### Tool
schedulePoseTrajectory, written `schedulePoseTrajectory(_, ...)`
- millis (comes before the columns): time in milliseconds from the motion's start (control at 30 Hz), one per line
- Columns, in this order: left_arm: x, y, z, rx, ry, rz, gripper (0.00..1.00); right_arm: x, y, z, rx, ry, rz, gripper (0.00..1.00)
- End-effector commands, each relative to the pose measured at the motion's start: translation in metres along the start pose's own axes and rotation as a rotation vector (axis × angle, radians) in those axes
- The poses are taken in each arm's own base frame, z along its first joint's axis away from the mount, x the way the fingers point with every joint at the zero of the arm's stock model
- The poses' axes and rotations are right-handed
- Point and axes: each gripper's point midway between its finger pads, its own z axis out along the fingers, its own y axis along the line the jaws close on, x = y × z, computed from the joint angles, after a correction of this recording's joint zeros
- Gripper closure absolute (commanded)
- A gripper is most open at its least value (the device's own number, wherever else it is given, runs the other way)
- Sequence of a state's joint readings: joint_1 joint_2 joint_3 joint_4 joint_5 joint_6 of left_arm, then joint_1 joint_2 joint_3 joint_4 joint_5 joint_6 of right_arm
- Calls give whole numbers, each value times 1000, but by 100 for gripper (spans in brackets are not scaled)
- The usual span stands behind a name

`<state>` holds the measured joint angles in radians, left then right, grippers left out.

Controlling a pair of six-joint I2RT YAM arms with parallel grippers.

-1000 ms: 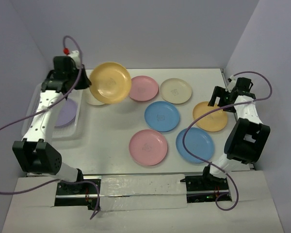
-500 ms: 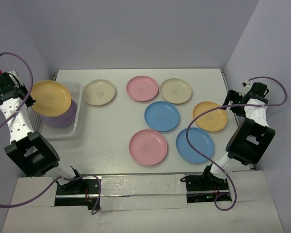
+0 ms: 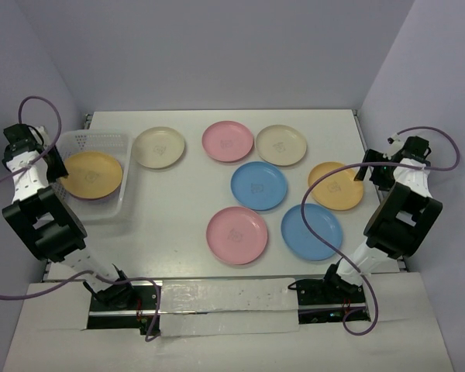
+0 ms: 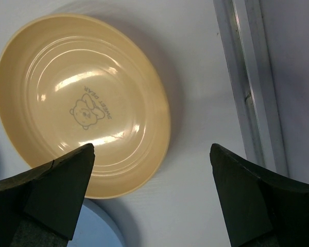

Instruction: Place the plates into the plastic bin on the countertop

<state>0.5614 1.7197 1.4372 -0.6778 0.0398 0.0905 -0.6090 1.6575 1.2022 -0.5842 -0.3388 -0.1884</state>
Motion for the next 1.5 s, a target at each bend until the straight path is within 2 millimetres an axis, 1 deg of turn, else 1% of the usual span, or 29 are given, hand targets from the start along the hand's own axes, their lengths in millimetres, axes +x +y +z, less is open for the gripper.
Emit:
schedulePoseTrajectory(0,-42,-8,-16,30,-142,24,25,-3,-1,2,-21,4,-16,0)
schedulePoseTrajectory(33,-46,-8,-21,31,-161,29,20,-3,-1,3,-24,6,-18,0)
schedulePoseTrajectory(67,-50,-11,-26,35,-175,41,18,-2,-1,5,-29,11,-20,0)
schedulePoseTrajectory(300,-81,-33,-79,88,-316,83,17,5,-2,22,-59,47,-20,3)
schedulePoseTrajectory(467,-94,-48,-108,155,-376,88,16,18,-8,42,-67,87,-20,7)
schedulePoseTrajectory(533,-100,-54,-120,177,-405,97,13,21,-9,49,-69,97,-19,10)
schedulePoseTrajectory(667,-104,-62,-131,190,-428,112,13,27,-13,61,-61,113,-23,24)
schedulePoseTrajectory(733,-104,-66,-131,197,-429,116,13,30,-13,67,-63,121,-24,36)
schedulePoseTrajectory(767,-104,-68,-131,201,-428,117,13,32,-12,69,-63,124,-26,37)
schedulePoseTrajectory(833,-102,-72,-129,212,-414,116,13,38,-6,76,-75,138,-36,42)
schedulePoseTrajectory(900,-99,-75,-127,222,-401,112,13,40,0,79,-80,144,-42,44)
schedulePoseTrajectory(967,-97,-78,-126,226,-399,117,13,40,5,82,-85,146,-45,52)
schedulePoseTrajectory(1000,-97,-79,-126,225,-400,118,13,39,7,83,-83,146,-48,59)
schedulePoseTrajectory(1067,-96,-81,-127,226,-401,121,12,33,8,83,-80,138,-44,70)
schedulePoseTrajectory(1100,-95,-82,-127,228,-399,123,12,32,8,82,-77,140,-39,78)
schedulePoseTrajectory(1133,-94,-82,-127,228,-399,124,9,30,7,81,-70,140,-36,86)
schedulePoseTrajectory(1167,-93,-82,-126,227,-399,124,3,26,6,78,-60,133,-34,93)
schedulePoseTrajectory(1200,-94,-83,-128,229,-407,126,1,23,5,76,-48,126,-32,98)
schedulePoseTrajectory(1267,-93,-86,-132,239,-416,132,1,18,3,70,-32,113,-28,100)
schedulePoseTrajectory(1300,-93,-87,-133,243,-421,135,1,12,6,63,-36,97,-29,100)
schedulePoseTrajectory(1467,-96,-99,-143,298,-442,153,1,-22,24,22,-89,-5,-33,100)
